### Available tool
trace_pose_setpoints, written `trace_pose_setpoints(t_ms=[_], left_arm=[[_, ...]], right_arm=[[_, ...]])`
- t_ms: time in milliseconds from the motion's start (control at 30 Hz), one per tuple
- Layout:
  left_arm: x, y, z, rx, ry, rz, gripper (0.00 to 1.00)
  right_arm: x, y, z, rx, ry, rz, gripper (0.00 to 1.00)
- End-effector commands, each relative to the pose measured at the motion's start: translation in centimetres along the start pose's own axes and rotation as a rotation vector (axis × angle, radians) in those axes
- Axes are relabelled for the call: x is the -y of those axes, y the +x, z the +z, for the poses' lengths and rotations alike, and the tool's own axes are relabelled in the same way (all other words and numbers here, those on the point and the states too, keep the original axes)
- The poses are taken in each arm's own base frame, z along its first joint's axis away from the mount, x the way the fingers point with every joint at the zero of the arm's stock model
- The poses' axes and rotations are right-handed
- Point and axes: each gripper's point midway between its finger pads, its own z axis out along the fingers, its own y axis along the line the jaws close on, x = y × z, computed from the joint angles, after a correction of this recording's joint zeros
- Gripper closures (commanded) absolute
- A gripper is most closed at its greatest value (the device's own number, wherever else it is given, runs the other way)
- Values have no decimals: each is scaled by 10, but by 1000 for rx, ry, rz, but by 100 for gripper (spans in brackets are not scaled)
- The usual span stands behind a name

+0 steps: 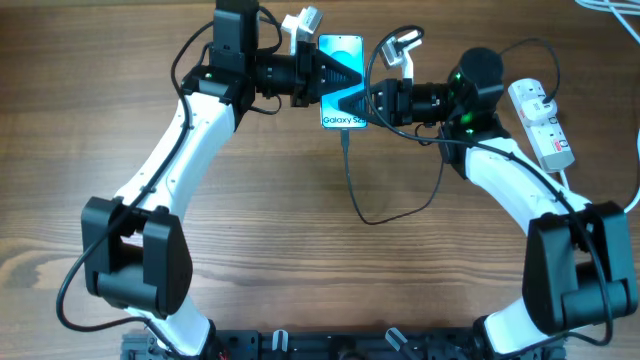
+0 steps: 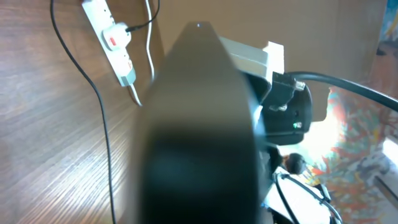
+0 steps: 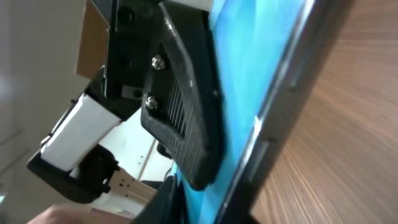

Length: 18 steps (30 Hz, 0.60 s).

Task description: Plug charger to phone and switch on socket

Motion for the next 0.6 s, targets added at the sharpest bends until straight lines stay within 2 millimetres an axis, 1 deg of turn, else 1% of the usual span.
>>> trace_pose_setpoints(t_ms=[0, 100, 133, 200, 233, 267, 300, 333, 367, 433, 567], left_arm=[[12, 4, -4, -16, 27, 27, 96], [12, 4, -4, -15, 27, 52, 95], [11, 3, -4, -11, 22, 52, 91], [8, -1, -4, 9, 4, 52, 65], [6, -2, -4, 20, -5, 52, 55], [4, -6, -5, 38, -22, 52, 42], [2, -7, -5, 48, -30, 51, 25], [0, -10, -6, 62, -42, 51, 15], [-1, -12, -8, 72, -49, 50, 9], [-5, -18, -14, 98, -63, 47, 1], [-12, -32, -37, 158, -82, 37, 0]], right_arm=[[-5, -5, -1, 6, -3, -95, 96], [-5, -6, -1, 7, -2, -95, 96], [-5, -6, -1, 7, -2, -96, 96], [-5, -5, -1, 7, -2, -96, 96], [-5, -5, -1, 7, -2, -96, 96], [-5, -5, -1, 7, -2, -99, 96], [-4, -5, -1, 6, 0, -107, 96], [-2, -4, -1, 5, 3, -105, 96], [1, -3, -1, 4, 10, -101, 96], [10, -1, -1, 6, 33, -88, 96], [52, 8, -5, 39, 172, -22, 96]])
